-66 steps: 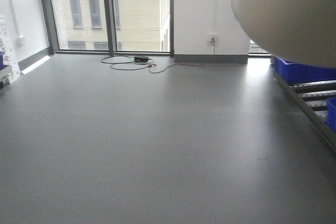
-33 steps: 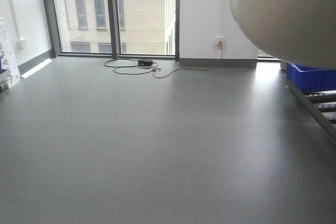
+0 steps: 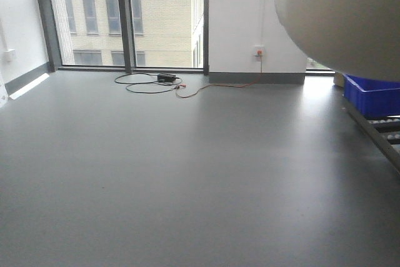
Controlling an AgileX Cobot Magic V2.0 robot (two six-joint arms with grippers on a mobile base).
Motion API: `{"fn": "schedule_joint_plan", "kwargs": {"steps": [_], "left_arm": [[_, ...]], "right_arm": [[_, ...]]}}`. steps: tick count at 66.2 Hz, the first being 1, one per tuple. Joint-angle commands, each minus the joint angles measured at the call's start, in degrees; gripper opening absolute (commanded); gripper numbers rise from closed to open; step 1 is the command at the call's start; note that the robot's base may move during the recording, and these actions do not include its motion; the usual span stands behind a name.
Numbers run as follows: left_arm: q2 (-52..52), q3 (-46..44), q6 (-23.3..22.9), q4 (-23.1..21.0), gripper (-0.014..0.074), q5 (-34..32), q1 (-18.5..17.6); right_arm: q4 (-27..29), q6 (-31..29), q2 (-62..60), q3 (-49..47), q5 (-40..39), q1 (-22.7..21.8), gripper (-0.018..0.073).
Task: Move white bin to right shelf second layer
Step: 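Turn the base toward the roller shelf with blue crates, holding the bin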
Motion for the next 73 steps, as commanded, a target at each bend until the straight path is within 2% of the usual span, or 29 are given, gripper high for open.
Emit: {"fn": "schedule_joint_plan", "kwargs": {"steps": [1,73], "left_arm": [[-0.1,2.11,-0.42,-0.06,0.0085,-4.93,-0.32],[-0.1,2.11,-0.42,-0.06,0.0085,-4.93,-0.32]], "right_arm": [[0.25,-0.08,-0.1,-1.66,-5.15,-0.04,0.0053],[0.25,-0.08,-0.1,-1.66,-5.15,-0.04,0.0053]]}}
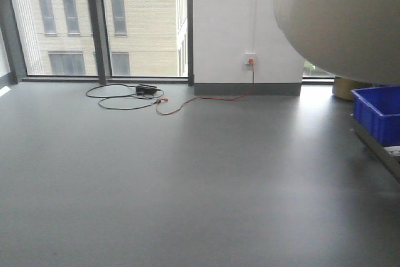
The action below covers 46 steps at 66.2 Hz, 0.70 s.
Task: Move white bin to right shelf second layer
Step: 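Turn the base toward the roller shelf with blue crates, holding the bin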
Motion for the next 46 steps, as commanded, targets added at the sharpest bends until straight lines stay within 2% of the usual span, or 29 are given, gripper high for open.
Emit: {"fn": "schedule_joint_plan", "kwargs": {"steps": [1,46], "left_arm": [[-0.1,2.11,-0.42,-0.06,0.0085,-4.93,-0.32],[-0.1,2.11,-0.42,-0.06,0.0085,-4.93,-0.32]], "right_arm": [[0.25,-0.08,-0.1,-1.66,-5.26,-0.04,0.0053],[0.25,-0.08,-0.1,-1.66,-5.26,-0.04,0.0053]]}}
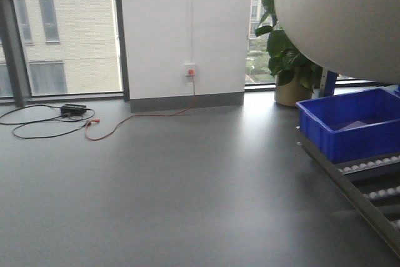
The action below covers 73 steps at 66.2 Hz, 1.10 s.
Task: Move white bin to right shelf second layer
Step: 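Turn the base toward the roller shelf with blue crates, holding the bin, then drive the base up to the roller shelf carrying the white bin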
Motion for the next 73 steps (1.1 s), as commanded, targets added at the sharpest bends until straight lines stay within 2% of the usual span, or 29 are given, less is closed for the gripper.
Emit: {"fn": "schedule_joint_plan", "kwargs": {"steps": [1,73], "left_arm": [[-0.1,2.11,-0.42,-0.06,0.0085,-4.93,-0.32],[-0.1,2.11,-0.42,-0.06,0.0085,-4.93,-0.32]], "right_arm": [[0.25,-0.08,-0.1,-1.66,-5.26,-0.04,0.0053],[0.25,-0.08,-0.1,-1.66,-5.26,-0.04,0.0053]]}}
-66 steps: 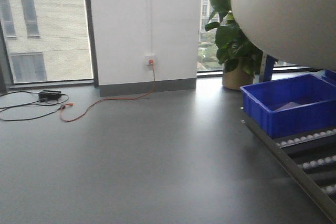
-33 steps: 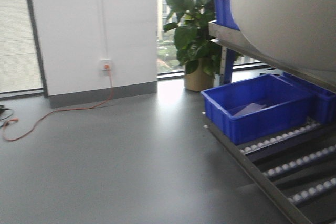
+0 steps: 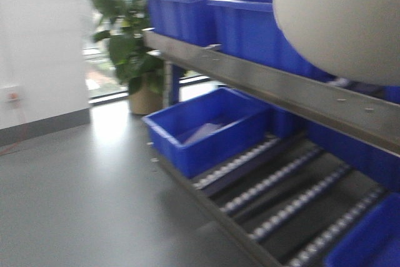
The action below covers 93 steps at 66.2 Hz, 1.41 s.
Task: Move white bin to right shelf second layer
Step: 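Drive the base up to the roller shelf carrying the white bin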
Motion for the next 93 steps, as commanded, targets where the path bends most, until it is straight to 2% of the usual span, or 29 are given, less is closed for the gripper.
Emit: {"fn": "schedule_joint_plan", "kwargs": {"steps": [1,93], "left_arm": [[-0.1,2.11,-0.42,-0.06,0.0085,-4.93,-0.32],[-0.1,2.11,-0.42,-0.06,0.0085,-4.93,-0.32]], "right_arm": [[0.25,-0.08,-0.1,-1.66,-5.26,-0.04,0.0053],[0.25,-0.08,-0.1,-1.66,-5.26,-0.04,0.0053]]}}
